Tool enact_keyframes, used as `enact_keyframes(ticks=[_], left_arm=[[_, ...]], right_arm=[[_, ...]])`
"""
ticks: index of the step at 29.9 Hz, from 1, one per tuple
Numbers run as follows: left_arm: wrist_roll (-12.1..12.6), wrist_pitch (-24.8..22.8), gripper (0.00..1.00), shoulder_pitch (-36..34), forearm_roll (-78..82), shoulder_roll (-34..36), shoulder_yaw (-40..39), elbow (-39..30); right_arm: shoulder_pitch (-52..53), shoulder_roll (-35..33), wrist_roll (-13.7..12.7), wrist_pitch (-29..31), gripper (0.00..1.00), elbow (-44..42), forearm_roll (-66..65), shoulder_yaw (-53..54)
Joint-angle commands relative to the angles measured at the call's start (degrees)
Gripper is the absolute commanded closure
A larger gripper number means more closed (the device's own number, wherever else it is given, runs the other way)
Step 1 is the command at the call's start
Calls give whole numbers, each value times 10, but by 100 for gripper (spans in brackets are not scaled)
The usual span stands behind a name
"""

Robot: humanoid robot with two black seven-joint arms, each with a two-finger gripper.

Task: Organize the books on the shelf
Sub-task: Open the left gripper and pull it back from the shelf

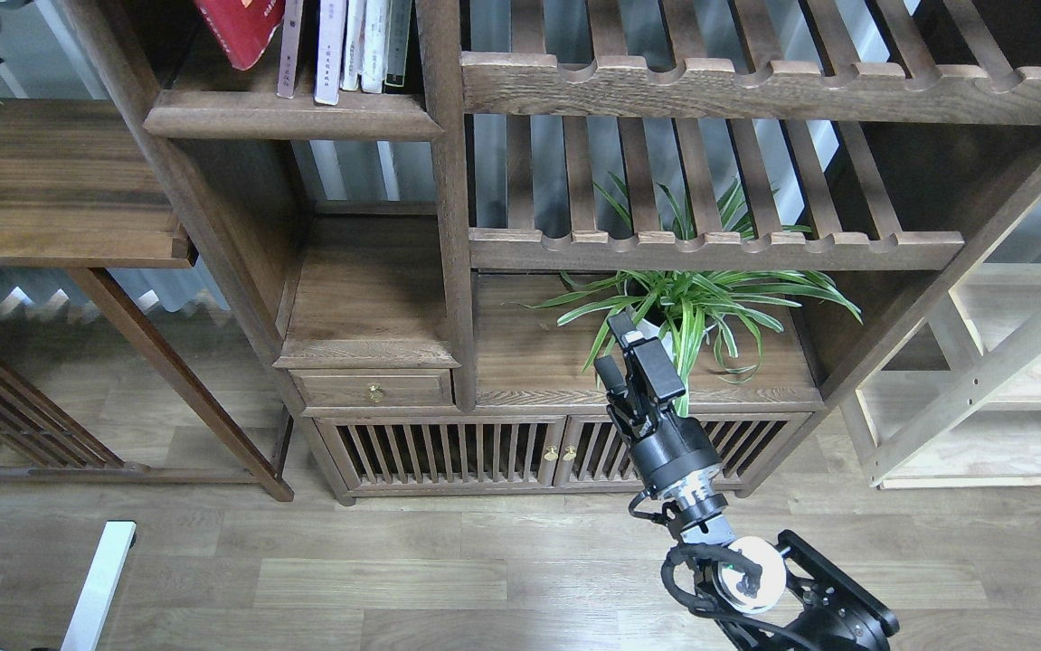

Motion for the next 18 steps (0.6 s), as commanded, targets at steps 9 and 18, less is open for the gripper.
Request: enact_keyframes(ticks=[9,18], left_arm=[[0,-10,99,-30,13,-27,11,55],[0,-11,99,-37,12,-27,12,80]], right_arm=[[-19,0,0,0,1,0,1,2],[-20,0,-1,0,1,-1,0,-4]])
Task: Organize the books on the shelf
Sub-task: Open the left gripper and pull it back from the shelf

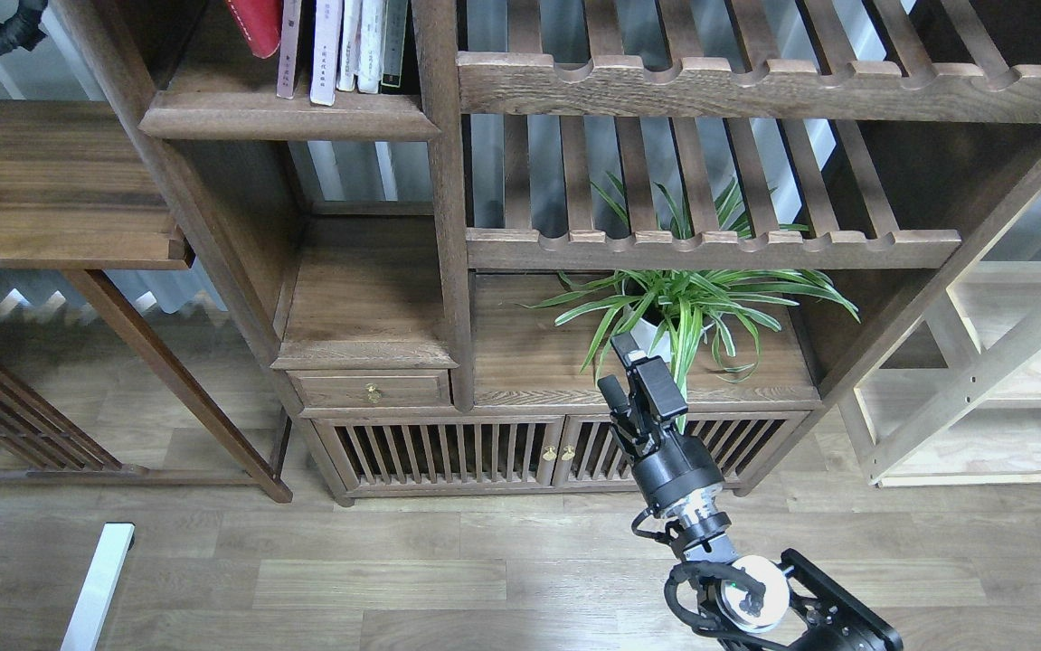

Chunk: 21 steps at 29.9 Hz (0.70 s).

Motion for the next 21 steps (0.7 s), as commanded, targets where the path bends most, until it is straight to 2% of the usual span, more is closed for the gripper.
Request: enact_keyframes(ticks=[1,21], left_arm=[[0,0,99,0,-1,-2,2,15],[0,-15,99,-4,-2,-21,12,29]], right_arm=[[1,0,0,0,1,-2,0,0],[5,0,0,0,1,-3,0,3]])
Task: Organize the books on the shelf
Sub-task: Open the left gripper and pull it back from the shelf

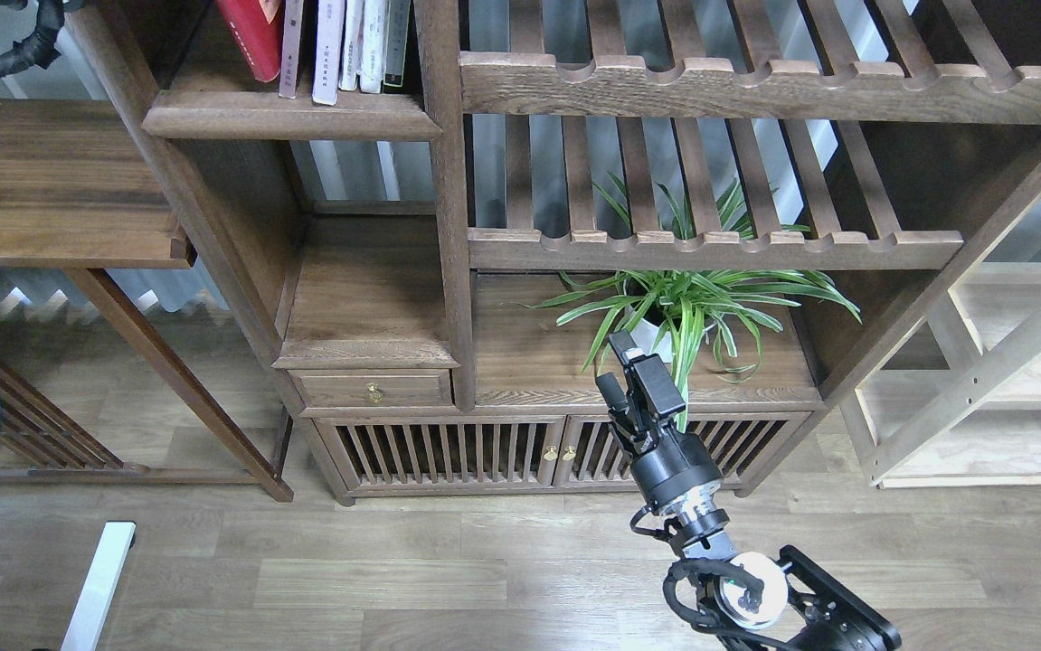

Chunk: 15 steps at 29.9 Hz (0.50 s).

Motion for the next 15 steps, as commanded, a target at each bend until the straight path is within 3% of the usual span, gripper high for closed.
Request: enact_keyframes(ticks=[1,15], left_arm=[[0,-1,99,1,0,-4,-1,0],[0,-2,99,3,1,-10,3,11]], right_arm=[[-3,0,0,0,1,1,0,5],[-9,0,0,0,1,3,0,6]])
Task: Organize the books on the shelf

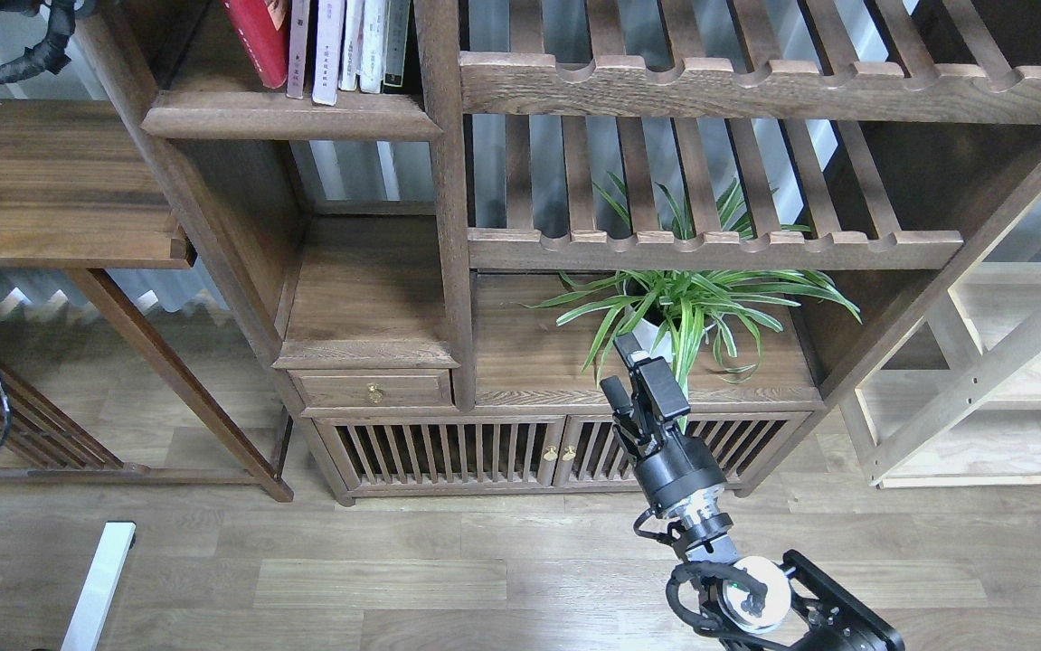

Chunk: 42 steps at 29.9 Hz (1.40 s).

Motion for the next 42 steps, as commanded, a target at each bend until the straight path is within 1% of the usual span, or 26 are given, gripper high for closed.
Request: enact_keyframes(ticks=[1,10,12,14,16,20,23,26,28,35,42], left_arm=[[0,0,99,-2,1,-2,3,4],[0,-5,97,-2,0,-3,18,11],[0,-4,96,-2,1,-7,19,13],[0,-4,92,-2,1,-9,21,13],[0,-4,92,-2,1,-10,23,13],[0,-3,80,-3,11,-12,24,13],[0,-2,66,-3,35,-11,24,12],[0,0,57,-4,47,-12,24,12],[0,0,55,-5,50,-14,24,12],[0,1,51,-18,50,-31,23,11],[0,3,49,-31,50,-55,21,12]], right_arm=[[0,0,0,0,1,0,0,0],[0,0,0,0,1,1,0,0],[0,0,0,0,1,1,0,0],[0,0,0,0,1,1,0,0],[-1,0,0,0,1,1,0,0],[-6,0,0,0,1,1,0,-5],[-6,0,0,0,1,1,0,-5],[-6,0,0,0,1,1,0,-5],[-6,0,0,0,1,1,0,-5],[-8,0,0,0,1,1,0,-6],[-9,0,0,0,1,1,-1,-8]])
